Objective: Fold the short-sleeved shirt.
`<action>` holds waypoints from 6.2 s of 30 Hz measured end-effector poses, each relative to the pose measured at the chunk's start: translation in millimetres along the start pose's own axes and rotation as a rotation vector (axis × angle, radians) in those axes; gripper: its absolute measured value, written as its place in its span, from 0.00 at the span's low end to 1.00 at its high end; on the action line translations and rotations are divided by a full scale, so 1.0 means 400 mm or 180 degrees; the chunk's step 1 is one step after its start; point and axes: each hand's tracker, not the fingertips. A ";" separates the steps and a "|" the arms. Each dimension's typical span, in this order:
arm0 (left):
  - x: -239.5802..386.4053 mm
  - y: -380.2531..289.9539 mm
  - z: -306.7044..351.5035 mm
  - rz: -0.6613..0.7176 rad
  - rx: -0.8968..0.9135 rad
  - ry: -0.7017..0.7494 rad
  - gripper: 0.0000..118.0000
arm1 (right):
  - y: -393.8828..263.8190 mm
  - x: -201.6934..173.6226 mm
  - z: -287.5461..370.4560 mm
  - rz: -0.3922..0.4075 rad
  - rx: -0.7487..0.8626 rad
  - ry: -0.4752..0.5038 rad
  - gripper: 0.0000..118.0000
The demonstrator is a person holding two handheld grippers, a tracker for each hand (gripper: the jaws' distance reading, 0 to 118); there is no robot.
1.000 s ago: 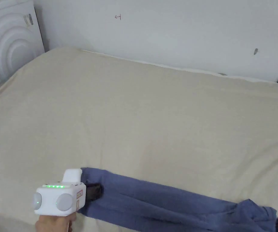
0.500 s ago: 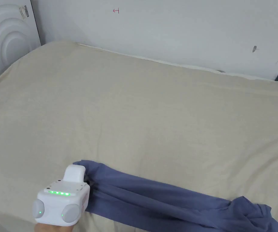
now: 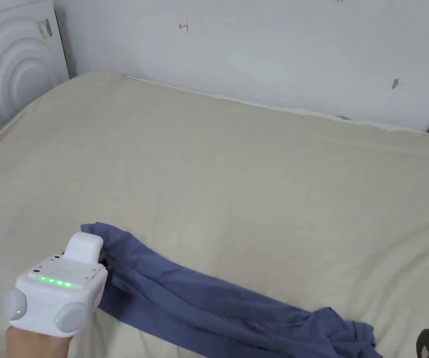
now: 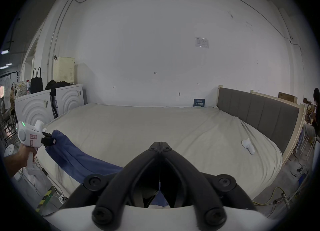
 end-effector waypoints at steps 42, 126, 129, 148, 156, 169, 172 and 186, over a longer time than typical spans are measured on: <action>0.331 -0.017 0.058 -0.0109 0.0526 -0.0391 0.00 | 0.005 0.047 0.027 -0.0205 -0.0233 0.0065 0.00; 0.144 0.053 -0.143 0.0740 -0.0847 -0.0879 0.10 | -0.012 0.021 0.042 -0.0023 0.0133 -0.0129 0.01; 0.049 0.067 -0.131 0.0869 -0.0790 -0.0720 0.10 | -0.005 0.011 0.046 -0.0088 0.0183 -0.0119 0.01; 0.217 0.081 0.102 -0.0163 -0.0032 -0.0796 0.10 | -0.021 -0.028 0.050 -0.0142 0.0124 0.0052 0.01; 0.524 0.048 0.057 -0.0488 -0.0277 -0.1564 0.10 | -0.040 0.038 0.078 0.0032 0.0051 -0.0249 0.01; 0.500 -0.001 0.139 -0.0201 0.0551 -0.1654 1.00 | -0.044 0.079 0.080 -0.0077 0.0011 -0.0397 0.01; 0.435 0.009 0.207 -0.0133 0.1133 -0.1002 1.00 | -0.046 0.064 0.067 -0.0112 0.0028 -0.0319 0.01; 0.422 0.011 0.076 -0.0734 0.0564 0.0120 0.01 | -0.023 0.025 0.094 -0.0058 0.0165 -0.0063 0.01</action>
